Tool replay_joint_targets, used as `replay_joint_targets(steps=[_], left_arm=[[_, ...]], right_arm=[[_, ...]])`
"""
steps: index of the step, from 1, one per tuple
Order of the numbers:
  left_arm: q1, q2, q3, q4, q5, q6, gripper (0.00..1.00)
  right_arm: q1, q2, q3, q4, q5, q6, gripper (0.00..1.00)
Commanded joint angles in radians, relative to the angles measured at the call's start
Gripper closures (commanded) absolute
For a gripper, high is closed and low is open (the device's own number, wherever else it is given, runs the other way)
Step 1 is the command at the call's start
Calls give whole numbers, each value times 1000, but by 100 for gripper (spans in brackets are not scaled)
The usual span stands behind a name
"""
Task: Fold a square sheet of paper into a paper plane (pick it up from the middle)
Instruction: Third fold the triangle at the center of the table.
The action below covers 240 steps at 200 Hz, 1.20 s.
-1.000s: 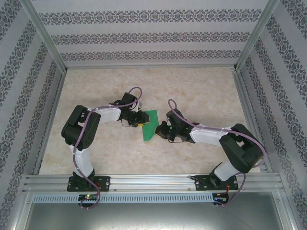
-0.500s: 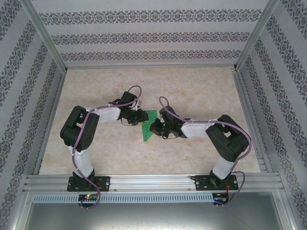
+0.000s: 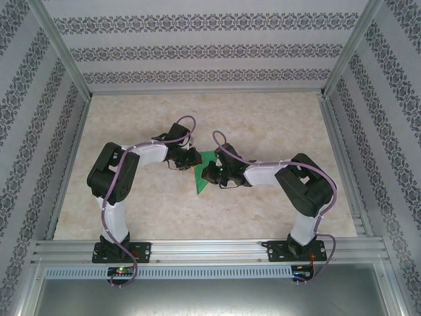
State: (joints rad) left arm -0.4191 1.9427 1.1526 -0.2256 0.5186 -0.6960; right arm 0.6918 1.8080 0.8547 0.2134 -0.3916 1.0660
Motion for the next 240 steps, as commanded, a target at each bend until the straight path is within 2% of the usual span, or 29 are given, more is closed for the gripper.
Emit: replay_joint_targets(steps=[1,240], left_arm=[[-1,15,20,-48,-14,17,80],[-2,22,7,-45,9,24,83]], right_arm=[[6,19,32,-5,-13,-34,97],[10,92,73,-31,-36,-63,97]])
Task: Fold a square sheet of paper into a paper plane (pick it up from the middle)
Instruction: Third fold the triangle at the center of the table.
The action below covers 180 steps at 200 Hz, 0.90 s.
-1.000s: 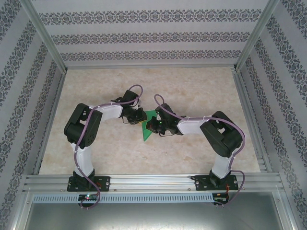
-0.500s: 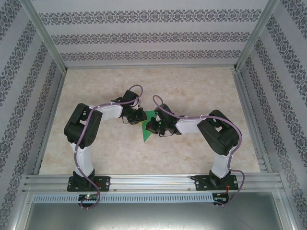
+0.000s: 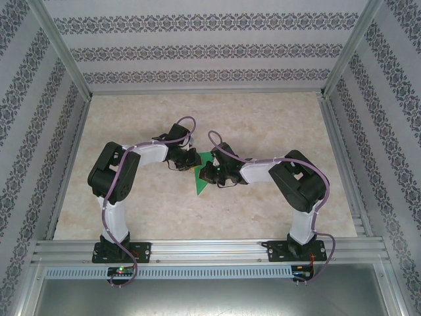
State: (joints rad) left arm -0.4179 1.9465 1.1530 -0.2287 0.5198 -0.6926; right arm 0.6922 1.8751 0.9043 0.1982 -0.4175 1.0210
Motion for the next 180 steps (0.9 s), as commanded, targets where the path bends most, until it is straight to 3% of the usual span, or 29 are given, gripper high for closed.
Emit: replay_joint_targets(steps=[1,180], left_arm=[[-3,18,7,-42,7,21,83],[-2,7,-6,-39,2,16,83]], right_arm=[[9,25,24,-16,-10,-18,97],[0,21,-1,-10,36,3,97]])
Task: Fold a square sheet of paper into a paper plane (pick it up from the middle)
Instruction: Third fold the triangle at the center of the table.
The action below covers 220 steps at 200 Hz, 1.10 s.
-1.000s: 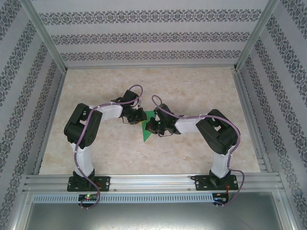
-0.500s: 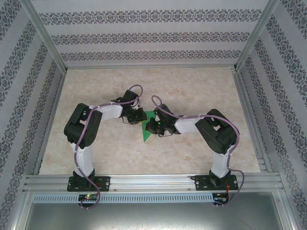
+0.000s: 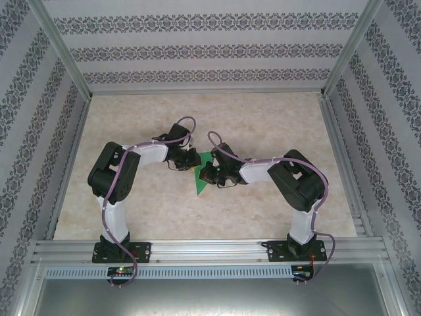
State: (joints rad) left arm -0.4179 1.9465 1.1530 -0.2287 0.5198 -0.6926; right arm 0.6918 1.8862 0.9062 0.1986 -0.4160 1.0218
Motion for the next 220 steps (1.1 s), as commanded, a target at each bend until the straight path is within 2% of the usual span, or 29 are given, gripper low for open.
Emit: replay_joint_targets(steps=[1,39,93,116,141,161,201,220], left_arm=[[-3,7,-6,-39,3,16,83],[-2,-27,9,-56,-7,6,81],[58,-168,-22,-88,-121,-73,67],[96,-226,-74,-88,-178,-103,65],[113,-265,-122,-67,-173,-114,63],[114,-280,-150,-20,-116,-107,64],[78,-272,-172,26,-11,-76,75],[44,-262,-172,21,10,-57,80]], right_arm=[[0,10,-3,-10,34,3,97],[1,14,-5,-26,37,7,94],[6,16,-1,-46,40,4,73],[6,14,-2,-44,40,5,66],[7,12,-4,-44,42,4,62],[6,13,-3,-50,46,5,65],[8,18,-4,-73,57,4,87],[5,20,-4,-74,54,-2,93]])
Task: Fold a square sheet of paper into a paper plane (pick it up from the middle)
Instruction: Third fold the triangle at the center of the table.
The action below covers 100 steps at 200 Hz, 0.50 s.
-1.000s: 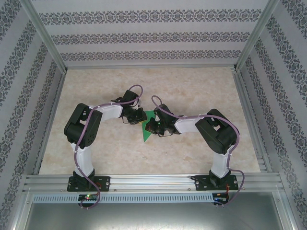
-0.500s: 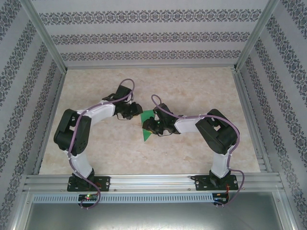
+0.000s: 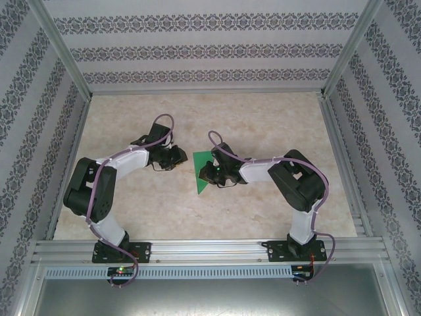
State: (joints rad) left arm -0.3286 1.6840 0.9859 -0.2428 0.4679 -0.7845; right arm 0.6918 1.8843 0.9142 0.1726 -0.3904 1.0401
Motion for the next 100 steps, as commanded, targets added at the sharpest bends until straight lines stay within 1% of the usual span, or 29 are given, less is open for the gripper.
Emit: replay_joint_targets(steps=[1,10,40,57,100], left_arm=[[-47,0,-5,35,63,36,80],[-63,5,-6,31,66,44,82],[-103,21,-6,26,81,66,90],[-117,40,-1,19,85,74,94],[-139,102,27,3,83,82,99]], right_arm=[[5,22,-12,-48,28,-20,94],[4,26,-11,-52,27,-20,96],[4,36,-2,-58,21,-24,100],[4,36,-3,-59,23,-23,100],[5,32,-4,-61,23,-23,100]])
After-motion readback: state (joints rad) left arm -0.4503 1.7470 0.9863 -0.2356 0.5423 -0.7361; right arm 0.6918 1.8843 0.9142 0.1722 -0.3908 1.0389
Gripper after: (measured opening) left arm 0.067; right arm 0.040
